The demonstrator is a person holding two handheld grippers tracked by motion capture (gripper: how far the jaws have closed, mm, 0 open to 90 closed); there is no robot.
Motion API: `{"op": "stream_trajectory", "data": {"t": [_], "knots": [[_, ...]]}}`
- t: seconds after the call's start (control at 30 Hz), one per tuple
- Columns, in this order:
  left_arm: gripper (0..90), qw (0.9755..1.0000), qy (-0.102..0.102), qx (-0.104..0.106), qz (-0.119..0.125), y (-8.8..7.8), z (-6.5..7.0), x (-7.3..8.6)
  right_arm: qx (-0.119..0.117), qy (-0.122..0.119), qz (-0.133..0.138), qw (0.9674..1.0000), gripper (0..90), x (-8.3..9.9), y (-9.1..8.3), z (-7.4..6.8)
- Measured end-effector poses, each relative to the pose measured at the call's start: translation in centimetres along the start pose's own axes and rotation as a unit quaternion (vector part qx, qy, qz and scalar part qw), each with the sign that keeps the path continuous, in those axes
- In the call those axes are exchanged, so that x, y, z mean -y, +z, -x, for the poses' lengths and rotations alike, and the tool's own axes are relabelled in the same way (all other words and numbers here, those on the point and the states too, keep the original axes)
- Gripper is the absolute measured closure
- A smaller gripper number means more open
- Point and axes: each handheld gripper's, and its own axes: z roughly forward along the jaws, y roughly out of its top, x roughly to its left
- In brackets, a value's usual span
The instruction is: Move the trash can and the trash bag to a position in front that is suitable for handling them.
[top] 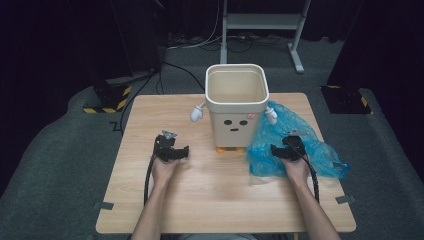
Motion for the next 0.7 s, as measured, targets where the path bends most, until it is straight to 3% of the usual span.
{"op": "stream_trajectory", "data": {"t": [0.17,0.43,0.53,0.63,0.7], "knots": [[14.6,0.9997,-0.021,0.016,-0.002,-0.3,0.0,-0.1,-0.016,0.018,-0.004,0.9997,25.7,0.0,-0.4,0.3],[15.0,0.9986,-0.031,0.031,0.028,-1.2,0.9,-0.9,-0.032,0.022,0.038,0.9985,25.8,-1.3,-2.6,-0.1],[14.8,0.9978,-0.039,0.040,0.035,-1.4,1.4,-1.1,-0.046,0.028,0.048,0.9974,26.4,-1.8,-3.1,-0.4],[13.8,0.9975,-0.039,0.052,0.028,-1.4,2.0,-1.9,-0.058,0.029,0.052,0.9965,27.0,-2.3,-3.3,-1.3],[14.0,0.9974,-0.034,0.052,0.037,-1.4,2.5,-2.5,-0.064,0.024,0.054,0.9962,27.1,-2.5,-3.3,-2.1]]}}
